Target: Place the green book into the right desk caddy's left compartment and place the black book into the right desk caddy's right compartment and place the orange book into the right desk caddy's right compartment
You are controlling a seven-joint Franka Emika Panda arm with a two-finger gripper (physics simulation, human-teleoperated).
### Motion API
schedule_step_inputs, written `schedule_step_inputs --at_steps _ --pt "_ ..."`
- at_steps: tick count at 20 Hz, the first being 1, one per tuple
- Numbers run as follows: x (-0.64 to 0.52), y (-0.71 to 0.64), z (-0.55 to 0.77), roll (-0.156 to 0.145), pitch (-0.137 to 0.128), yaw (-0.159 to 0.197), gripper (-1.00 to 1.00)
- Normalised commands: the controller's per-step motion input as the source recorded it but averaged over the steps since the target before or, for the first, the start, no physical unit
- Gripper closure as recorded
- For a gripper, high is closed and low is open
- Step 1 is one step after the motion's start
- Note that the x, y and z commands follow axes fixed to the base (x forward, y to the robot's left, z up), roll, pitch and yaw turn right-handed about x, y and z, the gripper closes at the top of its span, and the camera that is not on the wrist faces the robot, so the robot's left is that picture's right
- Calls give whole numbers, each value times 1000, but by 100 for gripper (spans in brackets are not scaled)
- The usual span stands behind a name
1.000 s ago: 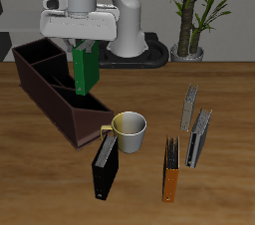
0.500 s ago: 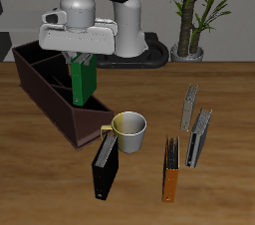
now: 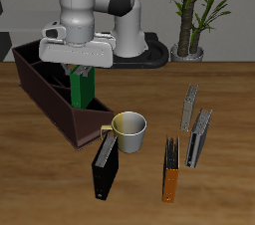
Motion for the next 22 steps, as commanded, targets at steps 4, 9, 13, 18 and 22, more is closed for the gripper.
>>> schedule_step_inputs --at_steps 4,9,13,18,22 --pt "21 -64 -211 -9 20 -21 100" --pt "62 -26 -348 -10 42 -4 100" --pt "86 -7 -253 -18 44 4 100" --pt "100 42 -196 -1 57 24 100" --pt "30 108 -23 22 31 28 -100"
